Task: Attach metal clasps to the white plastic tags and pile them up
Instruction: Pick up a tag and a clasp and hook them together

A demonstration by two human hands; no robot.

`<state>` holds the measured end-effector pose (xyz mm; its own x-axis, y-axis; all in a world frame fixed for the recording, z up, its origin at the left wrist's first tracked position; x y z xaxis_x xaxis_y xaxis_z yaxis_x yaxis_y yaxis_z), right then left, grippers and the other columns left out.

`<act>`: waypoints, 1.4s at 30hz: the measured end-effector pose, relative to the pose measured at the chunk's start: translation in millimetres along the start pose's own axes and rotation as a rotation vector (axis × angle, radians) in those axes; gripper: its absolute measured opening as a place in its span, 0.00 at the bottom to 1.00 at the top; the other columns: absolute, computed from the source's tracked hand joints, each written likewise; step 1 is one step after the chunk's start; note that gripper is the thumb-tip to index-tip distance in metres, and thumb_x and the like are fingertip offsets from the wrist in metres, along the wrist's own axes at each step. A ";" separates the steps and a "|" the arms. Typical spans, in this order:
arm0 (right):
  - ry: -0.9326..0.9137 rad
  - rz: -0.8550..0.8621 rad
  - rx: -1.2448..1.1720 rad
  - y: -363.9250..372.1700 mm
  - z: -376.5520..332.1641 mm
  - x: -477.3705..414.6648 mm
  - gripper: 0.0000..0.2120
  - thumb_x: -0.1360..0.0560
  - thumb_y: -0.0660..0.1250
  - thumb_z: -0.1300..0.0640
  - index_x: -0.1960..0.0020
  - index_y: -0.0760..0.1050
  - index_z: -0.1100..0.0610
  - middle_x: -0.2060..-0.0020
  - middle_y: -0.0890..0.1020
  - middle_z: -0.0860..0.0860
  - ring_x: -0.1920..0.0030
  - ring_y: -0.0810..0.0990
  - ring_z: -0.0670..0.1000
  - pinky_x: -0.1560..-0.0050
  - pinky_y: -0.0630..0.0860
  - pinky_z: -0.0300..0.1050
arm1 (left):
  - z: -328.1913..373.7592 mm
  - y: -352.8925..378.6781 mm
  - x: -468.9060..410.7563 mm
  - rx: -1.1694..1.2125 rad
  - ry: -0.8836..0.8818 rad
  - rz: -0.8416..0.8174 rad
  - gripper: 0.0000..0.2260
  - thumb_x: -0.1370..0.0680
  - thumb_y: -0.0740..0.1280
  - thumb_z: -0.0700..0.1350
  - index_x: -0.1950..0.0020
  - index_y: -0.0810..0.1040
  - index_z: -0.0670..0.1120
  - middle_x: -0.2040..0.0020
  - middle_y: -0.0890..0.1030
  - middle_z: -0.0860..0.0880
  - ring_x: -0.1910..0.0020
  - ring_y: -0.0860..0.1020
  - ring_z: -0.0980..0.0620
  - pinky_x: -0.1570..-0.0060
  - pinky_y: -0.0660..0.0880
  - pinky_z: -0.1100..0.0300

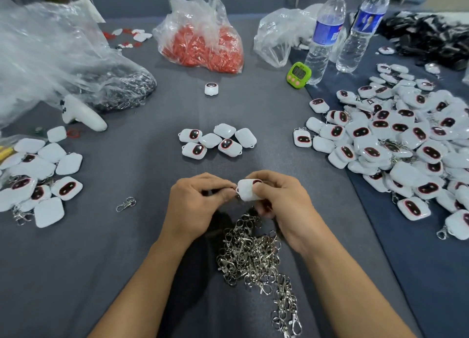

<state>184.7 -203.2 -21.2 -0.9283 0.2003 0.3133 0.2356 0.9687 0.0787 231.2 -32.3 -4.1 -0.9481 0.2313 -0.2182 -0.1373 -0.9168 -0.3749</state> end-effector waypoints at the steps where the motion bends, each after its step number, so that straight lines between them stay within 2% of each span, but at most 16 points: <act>1: 0.014 -0.007 -0.041 1.4 -1.0 -2.9 0.12 0.22 0.65 0.68 0.52 0.84 0.56 0.62 0.84 0.54 0.75 0.72 0.46 0.77 0.66 0.34 | -1.7 0.7 -4.2 0.028 -0.031 -0.014 0.11 0.30 0.79 0.40 0.58 0.88 0.58 0.59 0.86 0.58 0.62 0.81 0.58 0.58 0.75 0.65; 4: -0.007 -0.001 -0.056 1.7 -7.5 -15.8 0.12 0.22 0.64 0.69 0.53 0.84 0.56 0.62 0.84 0.54 0.76 0.72 0.47 0.78 0.65 0.35 | -5.5 4.3 -18.0 0.017 -0.087 -0.044 0.10 0.29 0.79 0.42 0.60 0.87 0.58 0.60 0.86 0.58 0.61 0.82 0.60 0.57 0.74 0.69; 6: -0.057 0.018 -0.025 -0.4 -12.5 -24.2 0.11 0.21 0.64 0.69 0.52 0.83 0.58 0.64 0.83 0.54 0.76 0.71 0.48 0.78 0.65 0.36 | -3.2 8.1 -24.8 -0.069 -0.050 -0.048 0.09 0.29 0.79 0.43 0.61 0.86 0.59 0.62 0.85 0.61 0.62 0.81 0.61 0.59 0.71 0.73; 8: -0.100 0.042 0.001 -1.7 -13.5 -31.1 0.11 0.21 0.64 0.69 0.51 0.83 0.59 0.64 0.82 0.55 0.76 0.71 0.49 0.77 0.66 0.36 | 3.4 9.6 -27.2 -0.203 0.057 0.006 0.07 0.29 0.79 0.44 0.60 0.86 0.57 0.62 0.83 0.60 0.61 0.80 0.59 0.60 0.70 0.72; 12: -0.197 0.069 0.005 -3.4 -10.9 -40.9 0.10 0.22 0.64 0.69 0.51 0.83 0.58 0.69 0.80 0.53 0.75 0.73 0.49 0.76 0.66 0.37 | 18.0 14.2 -25.1 -0.495 0.346 0.141 0.01 0.27 0.75 0.46 0.58 0.85 0.51 0.62 0.80 0.58 0.61 0.76 0.56 0.57 0.71 0.60; 14: -0.205 0.026 -0.058 -3.3 -9.6 -43.9 0.12 0.22 0.63 0.70 0.51 0.83 0.58 0.69 0.80 0.53 0.75 0.73 0.49 0.76 0.65 0.37 | 16.2 13.4 -26.4 -0.422 0.330 0.165 0.02 0.27 0.75 0.45 0.56 0.86 0.53 0.60 0.82 0.59 0.59 0.78 0.58 0.56 0.71 0.67; 16: -0.188 -0.023 -0.141 -4.2 -10.0 -46.5 0.12 0.22 0.62 0.70 0.50 0.83 0.59 0.69 0.80 0.53 0.75 0.72 0.48 0.76 0.64 0.37 | 10.0 11.1 -31.0 -0.222 0.200 0.153 0.06 0.28 0.77 0.44 0.55 0.86 0.56 0.58 0.84 0.62 0.57 0.80 0.61 0.55 0.71 0.74; 19: -0.171 -0.056 -0.179 -3.8 -10.9 -47.5 0.12 0.22 0.61 0.71 0.49 0.82 0.60 0.68 0.80 0.54 0.74 0.72 0.49 0.74 0.63 0.39 | 2.6 14.1 -34.1 -0.073 0.061 0.112 0.09 0.27 0.78 0.46 0.57 0.85 0.62 0.59 0.84 0.65 0.57 0.82 0.63 0.56 0.73 0.75; 26: -0.200 -0.070 -0.226 -2.0 -13.9 -44.9 0.13 0.21 0.61 0.71 0.51 0.81 0.58 0.69 0.80 0.52 0.75 0.72 0.49 0.76 0.63 0.38 | 3.8 19.5 -35.3 0.006 0.022 0.030 0.12 0.25 0.76 0.46 0.60 0.84 0.65 0.62 0.85 0.63 0.60 0.82 0.64 0.58 0.72 0.75; 28: -0.215 -0.075 -0.225 -2.1 -14.3 -44.0 0.13 0.22 0.62 0.71 0.51 0.81 0.57 0.69 0.80 0.52 0.75 0.72 0.49 0.76 0.64 0.38 | 6.6 18.6 -36.0 -0.005 0.057 0.021 0.12 0.25 0.76 0.45 0.61 0.85 0.63 0.63 0.85 0.62 0.61 0.82 0.63 0.59 0.72 0.75; 31: -0.248 -0.067 -0.187 -4.4 -13.8 -42.3 0.13 0.22 0.62 0.71 0.50 0.81 0.57 0.68 0.81 0.52 0.75 0.72 0.49 0.76 0.64 0.38 | 8.5 16.5 -34.3 -0.088 0.145 0.026 0.07 0.27 0.77 0.43 0.58 0.87 0.56 0.61 0.84 0.62 0.60 0.81 0.62 0.59 0.71 0.73; 33: -0.271 -0.052 -0.133 -4.5 -13.3 -41.9 0.13 0.21 0.62 0.71 0.51 0.82 0.57 0.68 0.81 0.53 0.75 0.72 0.48 0.76 0.65 0.37 | 11.0 15.4 -31.5 -0.220 0.234 0.048 0.02 0.26 0.76 0.45 0.56 0.87 0.52 0.61 0.83 0.58 0.59 0.81 0.56 0.58 0.73 0.66; 35: -0.279 -0.030 -0.086 -3.9 -12.3 -41.6 0.12 0.21 0.63 0.70 0.51 0.82 0.57 0.69 0.80 0.52 0.75 0.72 0.48 0.76 0.65 0.37 | 16.9 18.1 -26.7 -0.431 0.345 0.087 0.05 0.26 0.73 0.47 0.57 0.87 0.47 0.62 0.81 0.55 0.60 0.78 0.52 0.57 0.73 0.57; 38: -0.257 -0.012 -0.101 -4.2 -12.0 -42.0 0.11 0.21 0.63 0.70 0.50 0.82 0.58 0.69 0.80 0.52 0.75 0.72 0.47 0.77 0.65 0.37 | 21.9 22.1 -23.0 -0.549 0.436 0.136 0.06 0.26 0.72 0.46 0.57 0.86 0.46 0.63 0.81 0.53 0.61 0.76 0.51 0.56 0.72 0.57; 40: -0.225 -0.024 -0.156 -4.4 -12.8 -41.8 0.12 0.20 0.62 0.70 0.50 0.82 0.58 0.68 0.80 0.52 0.75 0.72 0.47 0.76 0.65 0.37 | 20.2 19.2 -25.1 -0.365 0.347 0.136 0.02 0.27 0.74 0.45 0.57 0.86 0.50 0.61 0.83 0.56 0.60 0.79 0.56 0.56 0.73 0.65; 42: -0.181 -0.052 -0.231 -4.5 -12.9 -41.3 0.12 0.20 0.61 0.69 0.49 0.81 0.59 0.68 0.80 0.53 0.75 0.72 0.48 0.73 0.64 0.38 | 12.0 16.6 -29.8 -0.118 0.162 0.125 0.08 0.28 0.77 0.42 0.58 0.86 0.56 0.60 0.84 0.61 0.59 0.81 0.60 0.56 0.73 0.72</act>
<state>225.7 -217.7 -22.3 -0.9722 0.1939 0.1313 0.2261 0.9235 0.3098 253.8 -58.2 7.0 -0.8959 0.1763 -0.4079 0.0215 -0.8996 -0.4362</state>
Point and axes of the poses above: each hand's wrist, its own x-axis away from the middle knuckle, its own y-axis out of the palm, z = x × y, the point moved 6 cm from there along -x, towards the middle knuckle
